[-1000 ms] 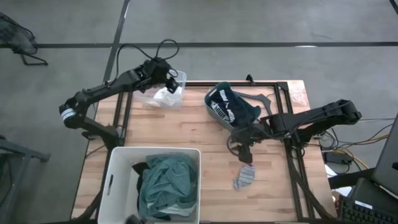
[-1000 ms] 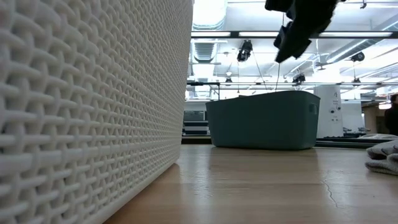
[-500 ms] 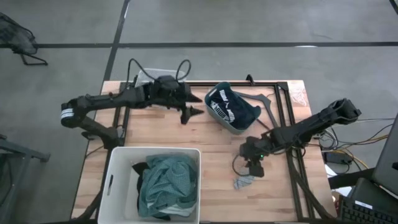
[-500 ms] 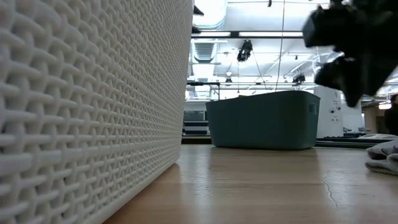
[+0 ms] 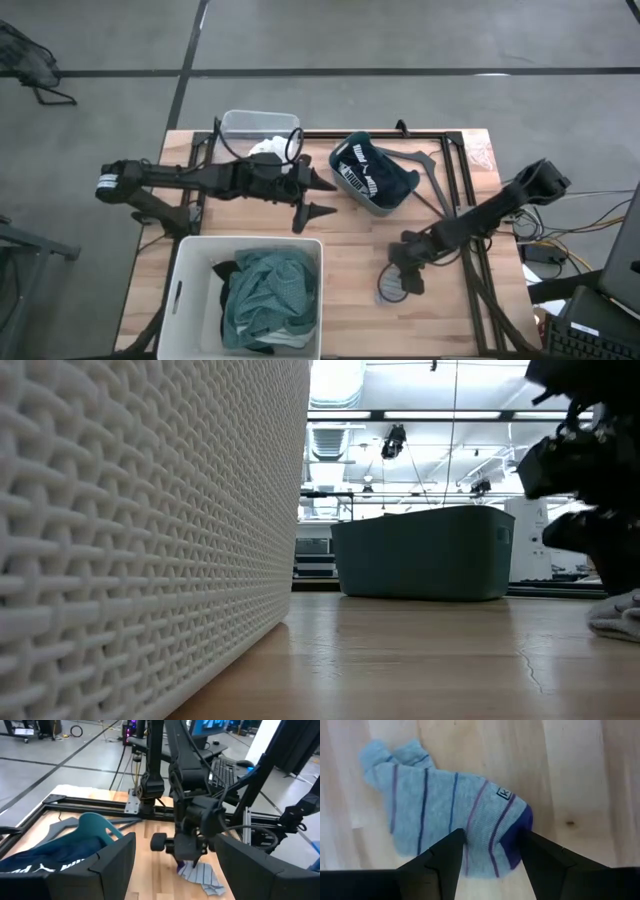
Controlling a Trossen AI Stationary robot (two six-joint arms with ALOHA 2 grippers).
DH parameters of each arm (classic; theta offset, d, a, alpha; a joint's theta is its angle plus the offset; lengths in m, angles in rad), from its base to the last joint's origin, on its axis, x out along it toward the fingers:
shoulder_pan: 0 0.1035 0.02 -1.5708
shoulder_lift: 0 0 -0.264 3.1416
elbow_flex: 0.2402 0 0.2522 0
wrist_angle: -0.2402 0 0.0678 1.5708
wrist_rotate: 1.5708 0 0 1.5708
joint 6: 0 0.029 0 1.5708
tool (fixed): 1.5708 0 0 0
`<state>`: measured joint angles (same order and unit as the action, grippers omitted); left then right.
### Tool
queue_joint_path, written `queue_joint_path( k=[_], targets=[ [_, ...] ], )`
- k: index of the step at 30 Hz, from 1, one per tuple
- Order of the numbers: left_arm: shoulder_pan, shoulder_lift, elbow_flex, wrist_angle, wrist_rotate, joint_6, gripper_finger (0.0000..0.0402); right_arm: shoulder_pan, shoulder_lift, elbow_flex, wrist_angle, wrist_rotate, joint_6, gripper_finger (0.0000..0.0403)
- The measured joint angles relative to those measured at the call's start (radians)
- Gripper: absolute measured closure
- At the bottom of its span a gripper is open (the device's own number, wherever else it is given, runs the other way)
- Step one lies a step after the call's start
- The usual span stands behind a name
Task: Pick & Place Cloths
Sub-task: Put the gray sock into the transparent bin
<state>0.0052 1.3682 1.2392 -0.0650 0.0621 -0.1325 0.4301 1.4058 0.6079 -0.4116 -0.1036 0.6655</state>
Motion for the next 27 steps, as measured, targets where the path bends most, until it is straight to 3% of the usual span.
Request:
queue_joint_path(
  k=[6,12,18,27],
  targets=[
    [-0.012,0.000,0.000,-0.002,-0.012,-0.005,0.0124,0.000,0.089,0.029,0.008,0.000,-0.001,0.0257],
    [-0.016,0.001,-0.003,-0.003,-0.010,-0.005,0.0124,0.003,0.090,0.099,-0.011,-0.002,-0.086,0.0376],
    [-0.021,0.002,-0.025,0.006,-0.009,0.000,0.0124,0.001,0.012,0.205,-0.043,0.098,-0.207,0.0387],
    [-0.031,0.002,-0.163,0.230,0.054,-0.049,0.0124,-0.015,-0.098,0.418,-0.122,0.407,-0.454,0.0392]
  ],
)
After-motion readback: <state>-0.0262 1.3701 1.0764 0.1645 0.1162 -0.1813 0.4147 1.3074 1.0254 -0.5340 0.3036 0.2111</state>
